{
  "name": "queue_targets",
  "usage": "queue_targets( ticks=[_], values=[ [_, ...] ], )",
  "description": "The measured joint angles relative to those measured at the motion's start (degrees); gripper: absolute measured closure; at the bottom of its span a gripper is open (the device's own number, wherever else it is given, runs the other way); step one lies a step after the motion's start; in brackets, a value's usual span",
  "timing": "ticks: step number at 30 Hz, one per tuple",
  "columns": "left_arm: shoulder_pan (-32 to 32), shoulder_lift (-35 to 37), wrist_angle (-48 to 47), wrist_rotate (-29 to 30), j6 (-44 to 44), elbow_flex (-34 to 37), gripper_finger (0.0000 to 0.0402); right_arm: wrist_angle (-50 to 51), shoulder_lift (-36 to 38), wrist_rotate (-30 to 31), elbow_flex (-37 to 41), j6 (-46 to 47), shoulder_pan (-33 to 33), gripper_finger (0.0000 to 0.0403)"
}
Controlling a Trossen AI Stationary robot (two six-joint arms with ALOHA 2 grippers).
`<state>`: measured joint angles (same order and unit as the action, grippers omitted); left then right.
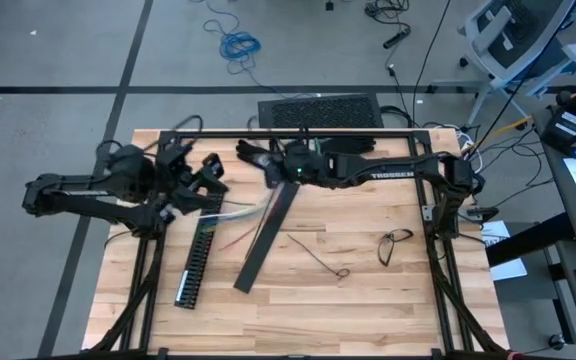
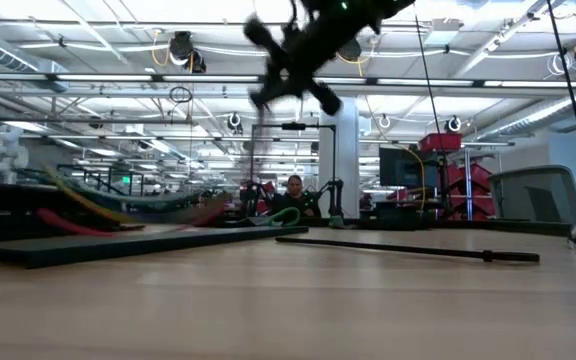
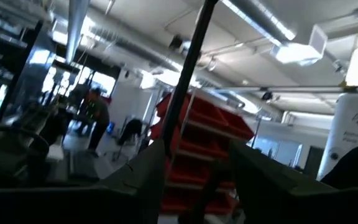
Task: Ziptie cables
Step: Put the cable wire on the table
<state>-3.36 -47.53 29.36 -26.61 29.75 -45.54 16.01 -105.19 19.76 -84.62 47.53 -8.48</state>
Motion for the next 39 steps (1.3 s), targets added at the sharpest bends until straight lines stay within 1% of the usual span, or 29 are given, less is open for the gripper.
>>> queue_targets(
  ticks=[2,6,8,12,15,19,21,23,25,27,30,32,35,36,39],
  values=[
    [0.0,-0.4,-1.3,0.0,-1.7,0.0,0.0229,6.6,0.0,0.0,1.1,1.3,0.0,0.0386],
    [0.0,-2.1,-4.9,2.9,-6.2,0.0,0.0229,11.3,0.0,-1.5,3.8,4.3,0.3,0.0386],
    [0.0,-3.4,-7.4,4.4,-7.3,0.0,0.0229,11.0,0.0,-3.0,5.6,6.9,0.7,0.0386],
    [0.0,-6.9,-11.6,4.6,-7.7,0.0,0.0229,11.1,-0.1,-3.4,9.0,13.1,2.4,0.0386],
    [0.6,-9.6,-14.0,4.6,-7.6,0.1,0.0229,7.6,0.0,-3.6,10.9,18.9,4.4,0.0386],
    [2.1,-11.4,-13.2,4.3,-7.6,0.1,0.0229,2.8,0.0,-3.7,13.1,25.7,8.1,0.0386],
    [2.7,-12.1,-13.4,4.1,-7.7,0.1,0.0229,3.0,0.0,-2.8,13.5,28.7,10.1,0.0386],
    [3.0,-12.3,-13.7,4.2,-7.7,0.1,0.0229,5.6,0.0,-1.3,13.9,32.5,11.9,0.0383],
    [3.0,-12.3,-13.3,4.2,-7.8,0.1,0.0229,7.2,-0.1,-0.7,13.9,36.5,13.4,0.0366],
    [3.0,-12.2,-13.3,4.2,-8.1,0.1,0.0229,8.0,0.0,-1.2,13.9,38.9,14.5,0.0339],
    [3.0,-12.2,-13.5,4.1,-8.1,0.1,0.0229,8.4,-0.1,-2.1,13.9,38.0,16.1,0.0294],
    [3.0,-12.2,-13.4,3.0,-8.1,0.0,0.0229,8.2,0.0,-2.1,13.9,36.5,17.2,0.0266],
    [3.0,-12.2,-13.6,1.4,-8.0,0.0,0.0229,9.9,-0.1,-2.6,13.9,31.6,18.5,0.0227],
    [3.0,-12.2,-13.6,1.1,-7.8,0.0,0.0229,11.4,0.0,-3.7,13.9,29.3,18.7,0.0216],
    [3.0,-12.2,-14.1,0.7,-7.7,0.0,0.0229,16.9,0.2,-9.6,13.9,21.8,18.8,0.0191]
  ],
)
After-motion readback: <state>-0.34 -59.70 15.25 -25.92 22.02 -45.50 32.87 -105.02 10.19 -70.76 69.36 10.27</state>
